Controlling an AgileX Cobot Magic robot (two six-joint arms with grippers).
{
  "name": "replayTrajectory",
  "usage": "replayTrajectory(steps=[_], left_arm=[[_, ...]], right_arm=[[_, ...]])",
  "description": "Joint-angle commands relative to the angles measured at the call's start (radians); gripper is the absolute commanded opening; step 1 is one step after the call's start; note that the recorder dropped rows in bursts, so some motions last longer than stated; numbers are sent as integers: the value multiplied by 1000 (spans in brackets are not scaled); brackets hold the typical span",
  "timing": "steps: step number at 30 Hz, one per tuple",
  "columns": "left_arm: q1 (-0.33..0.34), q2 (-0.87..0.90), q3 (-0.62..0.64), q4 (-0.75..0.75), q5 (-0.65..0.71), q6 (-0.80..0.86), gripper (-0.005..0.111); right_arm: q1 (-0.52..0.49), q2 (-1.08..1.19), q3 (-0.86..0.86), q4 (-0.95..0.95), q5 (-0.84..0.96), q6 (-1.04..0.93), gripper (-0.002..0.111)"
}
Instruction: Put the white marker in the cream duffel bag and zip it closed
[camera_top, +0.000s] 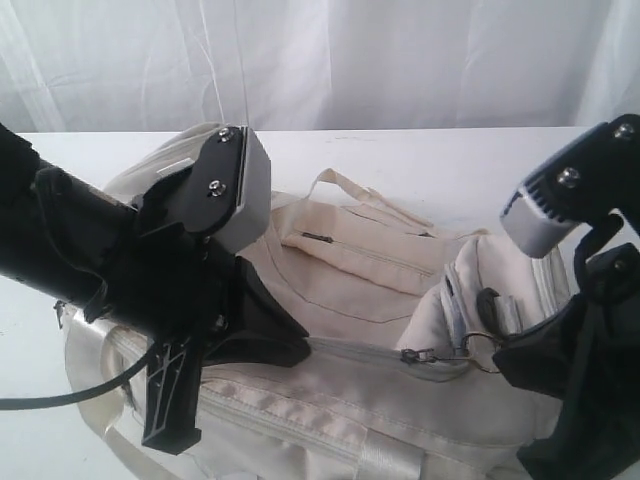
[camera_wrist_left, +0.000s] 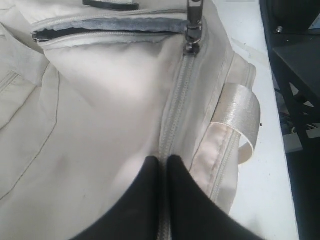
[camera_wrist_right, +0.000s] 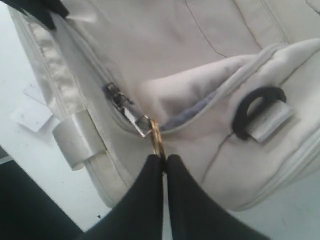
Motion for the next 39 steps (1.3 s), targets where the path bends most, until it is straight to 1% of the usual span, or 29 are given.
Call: replayTrajectory(steps=[1,4,9,16,21,31,34,39], left_arm=[[-2,-32,0,82,21,-90,0],[-2,-44,0,120,33,-119,0],[-2,-44,0,122,68,-120,0],[-2,-44,0,125,74,-131,0],[-2,-44,0,125,79,-135,0],[-2,-44,0,125,102,-139,0],[-2,-44,0,116,129,-139,0],[-2,-44,0,97,143,-139,0]], right_arm=[[5,-3,33,-88,27,34,0],[5,-3,38,-152,31,63,0],[5,-3,38,-251,54,96,0],[5,-3,38,-420,88,152,0],[5,-3,38,-506,86,182,0],[5,30,38,-535,-38,184,0],[5,74,38,-583,-98,185,0],[5,149,38,-652,-147,192,0]])
